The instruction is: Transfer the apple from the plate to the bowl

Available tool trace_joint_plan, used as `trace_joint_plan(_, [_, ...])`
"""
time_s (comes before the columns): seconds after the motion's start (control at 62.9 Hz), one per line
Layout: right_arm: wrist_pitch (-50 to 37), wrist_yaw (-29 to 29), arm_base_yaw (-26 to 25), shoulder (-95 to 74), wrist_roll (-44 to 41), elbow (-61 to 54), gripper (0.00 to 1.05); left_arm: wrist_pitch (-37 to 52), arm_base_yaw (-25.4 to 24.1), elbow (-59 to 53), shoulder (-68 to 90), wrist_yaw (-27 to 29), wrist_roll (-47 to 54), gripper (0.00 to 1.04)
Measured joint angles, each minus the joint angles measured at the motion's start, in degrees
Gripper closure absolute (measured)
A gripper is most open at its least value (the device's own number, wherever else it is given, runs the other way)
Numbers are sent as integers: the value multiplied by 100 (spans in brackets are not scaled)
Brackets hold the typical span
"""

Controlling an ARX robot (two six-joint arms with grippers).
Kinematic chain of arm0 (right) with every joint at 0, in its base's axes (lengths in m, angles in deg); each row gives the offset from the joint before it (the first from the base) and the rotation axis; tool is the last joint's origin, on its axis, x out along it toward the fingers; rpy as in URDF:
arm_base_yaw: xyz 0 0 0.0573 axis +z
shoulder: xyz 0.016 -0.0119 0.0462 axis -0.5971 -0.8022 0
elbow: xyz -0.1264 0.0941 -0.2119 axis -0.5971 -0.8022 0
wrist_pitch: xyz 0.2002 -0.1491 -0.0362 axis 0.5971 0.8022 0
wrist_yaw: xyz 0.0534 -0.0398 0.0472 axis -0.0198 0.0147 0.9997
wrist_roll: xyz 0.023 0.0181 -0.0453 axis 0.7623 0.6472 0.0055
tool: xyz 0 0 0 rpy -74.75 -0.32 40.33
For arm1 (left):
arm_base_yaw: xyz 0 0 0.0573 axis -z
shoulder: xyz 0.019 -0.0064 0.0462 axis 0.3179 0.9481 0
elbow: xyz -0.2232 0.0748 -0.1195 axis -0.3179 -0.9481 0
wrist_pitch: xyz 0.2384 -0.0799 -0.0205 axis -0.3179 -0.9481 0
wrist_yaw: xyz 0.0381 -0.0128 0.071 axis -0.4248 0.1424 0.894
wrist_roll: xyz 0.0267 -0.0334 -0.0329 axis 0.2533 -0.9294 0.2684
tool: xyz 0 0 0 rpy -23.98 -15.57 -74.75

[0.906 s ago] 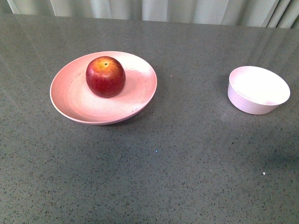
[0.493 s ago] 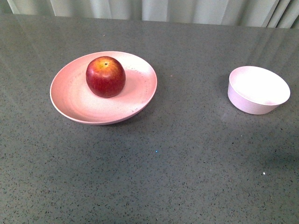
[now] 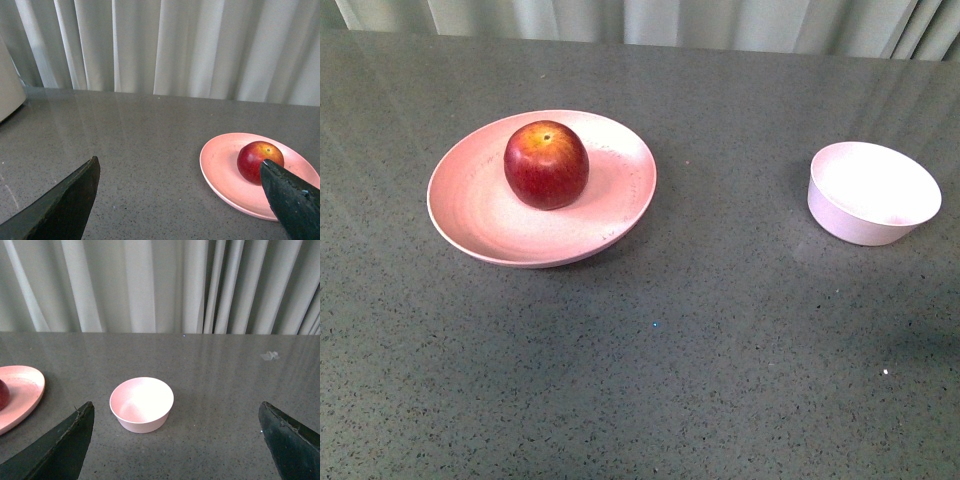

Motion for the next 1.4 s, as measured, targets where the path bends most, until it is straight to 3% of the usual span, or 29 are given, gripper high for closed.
trace_joint_plan(0.048, [1016, -1086, 162, -721, 619, 444, 9, -2, 0, 0, 0, 7, 0, 9])
trace_joint_plan(0.079, [1436, -1523, 48, -1202, 927, 664, 9, 0, 0, 0, 0, 4, 2, 9])
trace_joint_plan(0.127, [1567, -1622, -210, -1746, 1163, 846, 9, -2, 0, 0, -2, 0, 2, 9])
trace_joint_plan(0.223, [960, -1019, -986, -2684, 1174, 1113, 9, 0, 0, 0, 0, -2, 2, 9])
trace_joint_plan(0.397, [-798, -87, -1611, -4854, 269, 1674, 9, 0, 0, 0, 0, 0, 2, 9])
trace_joint_plan(0.461, [-1408, 302, -1611, -5956, 111, 1985, 9, 0, 0, 0, 0, 0, 2, 9])
trace_joint_plan(0.652, [-2011, 457, -1443, -7705, 59, 2708, 9, 0, 0, 0, -2, 0, 2, 9])
trace_joint_plan(0.97, [-2037, 702, -918, -9757, 109, 3993, 9, 0, 0, 0, 0, 0, 2, 9])
trace_joint_plan(1.336, [-1801, 717, -466, -10874, 179, 4892, 9, -2, 0, 0, -2, 0, 2, 9])
trace_joint_plan(1.399, [-1779, 717, -428, -10987, 195, 4972, 14, 0, 0, 0, 0, 0, 2, 9])
